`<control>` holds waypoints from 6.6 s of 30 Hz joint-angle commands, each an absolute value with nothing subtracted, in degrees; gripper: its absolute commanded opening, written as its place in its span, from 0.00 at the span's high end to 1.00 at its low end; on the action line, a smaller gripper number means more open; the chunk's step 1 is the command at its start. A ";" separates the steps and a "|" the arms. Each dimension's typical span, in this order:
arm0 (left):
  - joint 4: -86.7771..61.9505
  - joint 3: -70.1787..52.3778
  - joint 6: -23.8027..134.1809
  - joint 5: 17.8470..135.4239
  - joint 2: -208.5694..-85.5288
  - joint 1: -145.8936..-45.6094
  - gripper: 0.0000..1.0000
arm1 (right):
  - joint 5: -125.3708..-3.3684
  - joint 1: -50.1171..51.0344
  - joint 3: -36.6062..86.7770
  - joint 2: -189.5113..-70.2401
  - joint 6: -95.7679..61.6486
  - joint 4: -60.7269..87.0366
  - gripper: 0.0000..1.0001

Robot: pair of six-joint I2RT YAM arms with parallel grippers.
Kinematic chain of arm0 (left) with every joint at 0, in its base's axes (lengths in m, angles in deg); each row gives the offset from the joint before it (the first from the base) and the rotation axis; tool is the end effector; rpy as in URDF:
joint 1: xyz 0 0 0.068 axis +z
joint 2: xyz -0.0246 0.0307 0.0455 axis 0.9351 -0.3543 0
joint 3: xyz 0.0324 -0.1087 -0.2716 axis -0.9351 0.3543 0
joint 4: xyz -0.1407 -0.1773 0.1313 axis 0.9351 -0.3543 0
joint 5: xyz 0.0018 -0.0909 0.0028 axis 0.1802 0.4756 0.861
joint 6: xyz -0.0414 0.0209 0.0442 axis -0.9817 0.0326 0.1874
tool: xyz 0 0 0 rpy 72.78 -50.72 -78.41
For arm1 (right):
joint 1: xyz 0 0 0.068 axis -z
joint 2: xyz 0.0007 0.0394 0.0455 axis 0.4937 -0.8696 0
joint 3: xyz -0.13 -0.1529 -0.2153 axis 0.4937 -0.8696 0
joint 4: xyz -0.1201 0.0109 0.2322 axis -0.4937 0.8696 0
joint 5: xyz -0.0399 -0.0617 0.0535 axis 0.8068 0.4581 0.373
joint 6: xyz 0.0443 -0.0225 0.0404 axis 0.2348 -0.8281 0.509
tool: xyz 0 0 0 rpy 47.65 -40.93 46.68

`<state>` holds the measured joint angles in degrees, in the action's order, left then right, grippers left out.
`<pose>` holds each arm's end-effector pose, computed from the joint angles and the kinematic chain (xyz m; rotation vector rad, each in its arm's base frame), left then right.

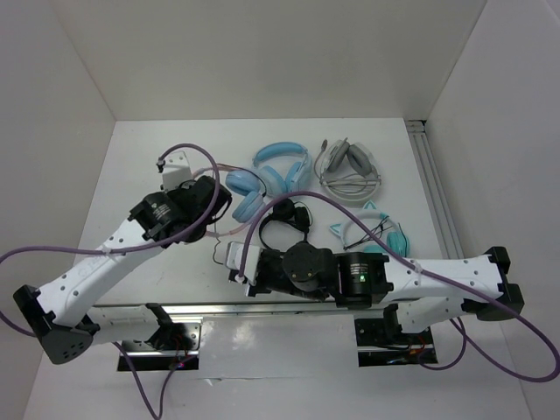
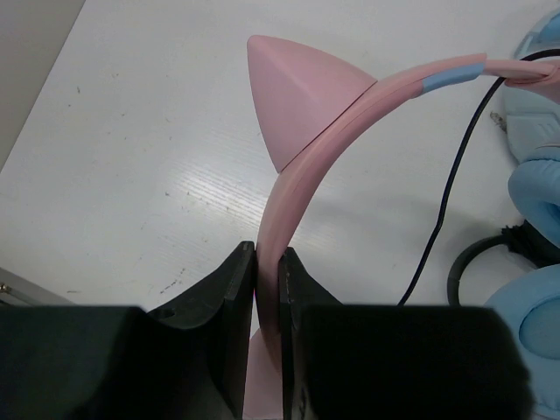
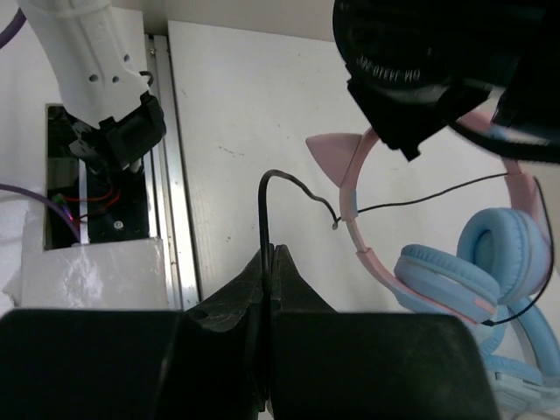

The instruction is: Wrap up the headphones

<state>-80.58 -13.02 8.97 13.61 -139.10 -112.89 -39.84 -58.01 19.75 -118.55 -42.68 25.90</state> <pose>0.1719 -0.1080 0.3884 -0.5652 2.0058 0.2066 0.0263 0.2832 0.4175 -1.3217 1.2571 0.5950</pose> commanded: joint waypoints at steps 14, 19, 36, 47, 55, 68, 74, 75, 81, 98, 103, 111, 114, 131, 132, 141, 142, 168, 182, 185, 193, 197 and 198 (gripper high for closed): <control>-81.15 -6.35 11.73 7.81 -135.02 -123.30 1.00 | -30.99 -58.39 27.49 -116.47 -47.25 30.83 1.00; -84.38 -6.34 10.62 6.50 -130.54 -124.80 1.00 | -30.45 -58.39 28.03 -114.54 -47.25 32.86 1.00; -86.17 -16.80 9.71 4.55 -127.46 -114.88 1.00 | -32.21 -58.39 25.56 -111.90 -45.58 34.80 1.00; -78.59 -17.33 15.78 8.08 -128.60 -110.47 1.00 | -36.07 -58.39 25.56 -112.96 -43.91 34.80 1.00; -73.06 -17.94 18.86 11.42 -127.28 -105.48 1.00 | -35.55 -58.39 23.37 -114.71 -42.25 35.32 1.00; -68.31 -13.38 20.10 15.02 -127.81 -101.33 1.00 | -44.16 -58.39 26.88 -114.27 -40.67 35.32 1.00; -68.31 -9.95 21.42 13.27 -130.62 -101.33 1.00 | -43.63 -58.92 27.59 -113.23 -41.28 35.24 1.00; -68.31 -8.29 21.42 13.27 -130.62 -101.33 1.00 | -42.94 -58.92 27.59 -112.09 -42.06 34.54 1.00; -58.22 -2.92 31.68 20.02 -125.27 -104.23 1.00 | -37.40 -58.92 29.17 -112.42 -44.00 35.85 1.00; -54.07 -1.24 49.19 24.44 -124.46 -119.43 1.00 | -34.49 -51.37 36.81 -121.21 -51.38 37.17 1.00; -59.24 -3.95 39.90 15.57 -127.36 -119.44 1.00 | -35.28 -50.57 35.07 -121.49 -51.38 30.15 1.00; -61.90 -5.81 41.10 13.44 -129.30 -122.95 1.00 | -30.01 -49.87 31.72 -118.84 -53.41 21.25 1.00; -60.14 -4.50 44.43 15.54 -128.52 -125.22 1.00 | -28.70 -48.37 32.60 -119.37 -54.02 21.96 1.00; -57.93 -2.65 58.24 28.29 -122.10 -126.73 1.00 | -19.56 -41.61 32.07 -117.70 -66.58 26.97 1.00; -57.93 -3.17 58.94 29.95 -122.09 -126.73 1.00 | -19.55 -40.56 32.07 -117.01 -67.29 26.97 1.00; -57.23 -4.23 62.81 42.62 -118.94 -126.73 1.00 | -25.96 -33.88 28.30 -115.25 -65.45 24.87 1.00; -57.23 -4.93 62.81 42.62 -118.15 -126.73 1.00 | -26.84 -33.00 27.77 -115.24 -65.45 24.34 1.00; -54.86 -14.42 56.23 42.97 -112.34 -126.73 1.00 | -47.32 -18.59 23.55 -119.55 -52.45 18.02 0.78; -54.85 -17.50 52.89 37.70 -114.70 -126.73 1.00 | -64.36 -11.64 12.74 -121.13 -41.46 7.03 0.65; -55.47 -18.99 51.57 35.86 -115.24 -126.73 1.00 | -67.35 -10.41 11.34 -122.27 -38.92 3.60 0.63; -60.21 -24.35 46.91 33.31 -117.87 -126.73 1.00 | -73.60 -8.73 7.81 -126.75 -32.58 -5.36 0.60; -61.54 -25.59 44.10 30.86 -119.10 -126.73 1.00 | -77.38 -8.73 7.28 -130.61 -29.24 -10.20 0.58; -62.23 -26.28 43.31 29.80 -119.10 -126.73 1.00 | -77.99 -8.73 7.28 -131.14 -27.84 -10.99 0.58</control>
